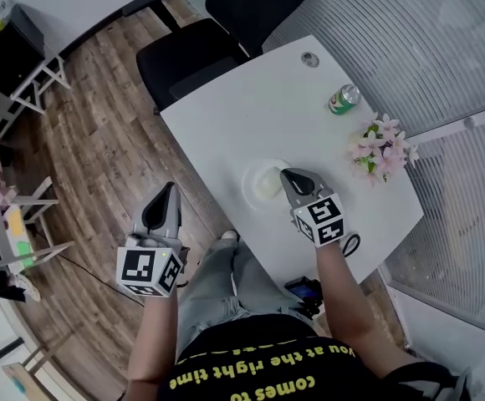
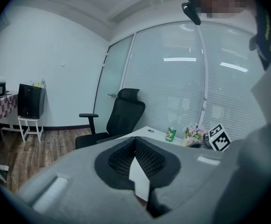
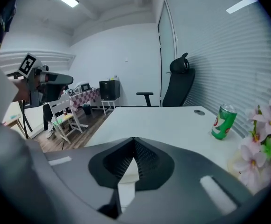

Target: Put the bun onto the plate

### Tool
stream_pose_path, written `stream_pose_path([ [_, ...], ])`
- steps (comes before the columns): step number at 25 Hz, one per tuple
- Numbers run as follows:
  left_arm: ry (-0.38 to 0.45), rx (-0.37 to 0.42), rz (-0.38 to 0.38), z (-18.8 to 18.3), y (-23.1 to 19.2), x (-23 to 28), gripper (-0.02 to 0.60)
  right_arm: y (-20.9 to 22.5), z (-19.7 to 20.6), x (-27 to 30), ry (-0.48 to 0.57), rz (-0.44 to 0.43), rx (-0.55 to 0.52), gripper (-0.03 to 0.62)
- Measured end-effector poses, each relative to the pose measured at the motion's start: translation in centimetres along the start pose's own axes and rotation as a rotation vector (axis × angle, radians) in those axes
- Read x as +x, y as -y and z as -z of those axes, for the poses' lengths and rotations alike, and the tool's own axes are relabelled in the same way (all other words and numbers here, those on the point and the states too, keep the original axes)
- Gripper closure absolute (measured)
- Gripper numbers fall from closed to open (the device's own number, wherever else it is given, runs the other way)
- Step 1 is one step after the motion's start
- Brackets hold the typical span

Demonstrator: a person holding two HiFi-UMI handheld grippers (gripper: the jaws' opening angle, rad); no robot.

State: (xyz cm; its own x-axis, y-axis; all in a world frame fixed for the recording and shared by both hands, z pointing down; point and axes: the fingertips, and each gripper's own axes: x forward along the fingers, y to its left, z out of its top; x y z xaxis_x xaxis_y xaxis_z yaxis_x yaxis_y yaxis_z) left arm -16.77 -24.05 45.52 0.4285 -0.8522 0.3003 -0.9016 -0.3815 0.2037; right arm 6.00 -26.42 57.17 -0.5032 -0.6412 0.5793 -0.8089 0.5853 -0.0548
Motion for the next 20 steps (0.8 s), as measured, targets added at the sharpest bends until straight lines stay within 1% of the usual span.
stream_pose_path([
  [8,0.024,0.006,0.016,-0.5,1.0,-1.0,0.581,0.8,-2.5,-3.3,0.066,0.020,0.014,0.588],
  [20,0.076,0.036,0.071,-2.5,3.7,-2.2,0.581,0.8,-6.4,-7.9,0.151,0.082,-0.051,0.588],
])
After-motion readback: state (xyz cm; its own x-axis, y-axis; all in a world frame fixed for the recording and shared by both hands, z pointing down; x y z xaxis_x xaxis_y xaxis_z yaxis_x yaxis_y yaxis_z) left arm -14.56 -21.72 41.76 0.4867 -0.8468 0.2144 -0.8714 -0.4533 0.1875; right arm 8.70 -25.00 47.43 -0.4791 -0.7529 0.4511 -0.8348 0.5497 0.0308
